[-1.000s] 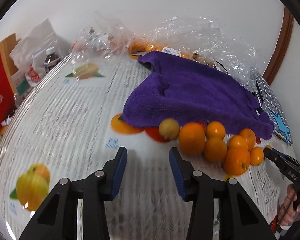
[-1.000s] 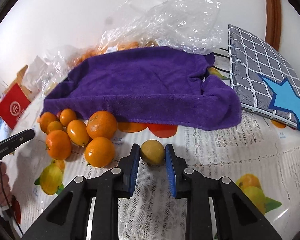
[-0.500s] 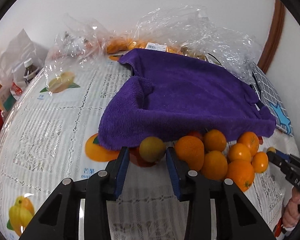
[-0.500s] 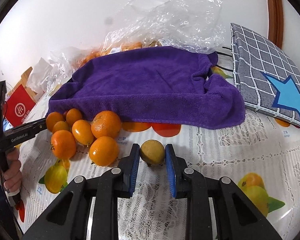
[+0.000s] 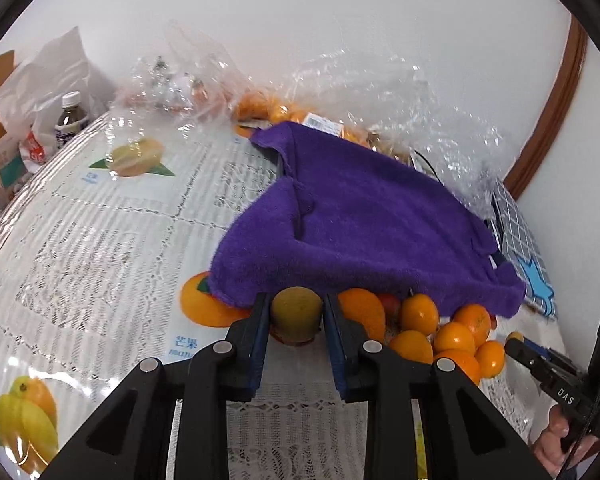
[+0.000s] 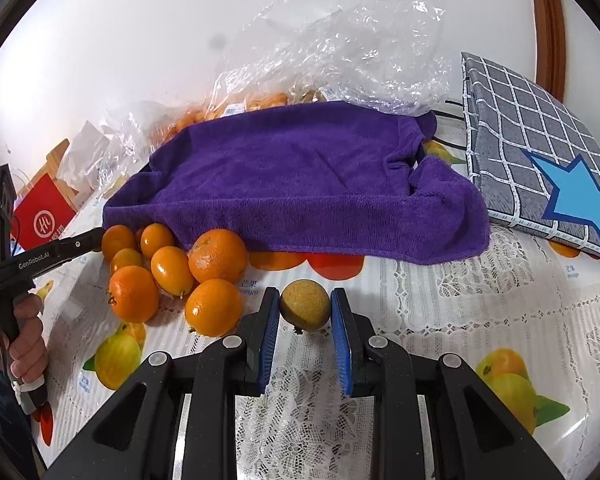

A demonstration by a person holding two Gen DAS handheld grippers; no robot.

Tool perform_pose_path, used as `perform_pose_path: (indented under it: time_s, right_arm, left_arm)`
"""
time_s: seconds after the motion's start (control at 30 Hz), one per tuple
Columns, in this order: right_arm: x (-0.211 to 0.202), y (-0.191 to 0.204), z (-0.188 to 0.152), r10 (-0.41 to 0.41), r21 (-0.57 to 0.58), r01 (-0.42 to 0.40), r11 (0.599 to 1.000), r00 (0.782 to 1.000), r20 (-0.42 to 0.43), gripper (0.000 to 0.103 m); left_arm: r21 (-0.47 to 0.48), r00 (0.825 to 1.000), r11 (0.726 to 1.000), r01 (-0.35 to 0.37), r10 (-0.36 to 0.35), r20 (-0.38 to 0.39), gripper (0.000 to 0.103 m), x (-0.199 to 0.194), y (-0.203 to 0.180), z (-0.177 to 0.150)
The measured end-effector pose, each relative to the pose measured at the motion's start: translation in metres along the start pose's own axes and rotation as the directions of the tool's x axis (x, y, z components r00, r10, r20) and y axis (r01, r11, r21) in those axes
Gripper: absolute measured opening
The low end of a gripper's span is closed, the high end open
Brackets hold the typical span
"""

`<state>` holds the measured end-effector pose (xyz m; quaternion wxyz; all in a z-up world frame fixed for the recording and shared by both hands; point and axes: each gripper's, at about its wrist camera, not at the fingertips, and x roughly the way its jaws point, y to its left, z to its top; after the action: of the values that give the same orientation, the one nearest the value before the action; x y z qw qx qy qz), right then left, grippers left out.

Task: Organize fruits
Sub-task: 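Carry the small fruit onto the purple towel with the left gripper while the right gripper does likewise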

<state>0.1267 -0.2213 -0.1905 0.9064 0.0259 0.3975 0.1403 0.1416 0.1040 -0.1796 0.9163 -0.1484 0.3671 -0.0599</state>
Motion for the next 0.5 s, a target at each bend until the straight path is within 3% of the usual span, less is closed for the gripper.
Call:
perform_pose_path:
  time_s: [0.17, 0.33, 0.43, 0.5]
  right_arm:
    - [-0.004, 0.001, 0.0, 0.01, 0.001, -0.01, 1.0, 1.0, 0.021, 0.026]
    - [-0.011, 0.0, 0.001, -0.001, 0.006, 0.0, 1.0, 0.999, 0.052, 0.026]
    - [-0.016, 0.002, 0.01, -0.002, 0.0, 0.002, 1.0, 0.999, 0.045, 0.026]
    - [-0.025, 0.005, 0.02, 0.004, -0.023, -0.002, 1.0, 0.998, 0.068, 0.026]
  left_arm:
    - [-0.023, 0.999, 1.0, 0.007, -0.006, 0.052, 0.026, -0.009, 0.005, 0.0]
    - [0.021, 0.992, 1.0, 0.012, -0.014, 0.128, 0.026, -0.023, -0.004, 0.002]
    - [-0.016, 0.995, 0.999, 0.049, -0.048, 0.085, 0.026, -0.026, -0.007, 0.01]
    - [-0.019, 0.99, 0.996, 0.092, -0.09, 0.105, 0.026, -0.036, -0.017, 0.02]
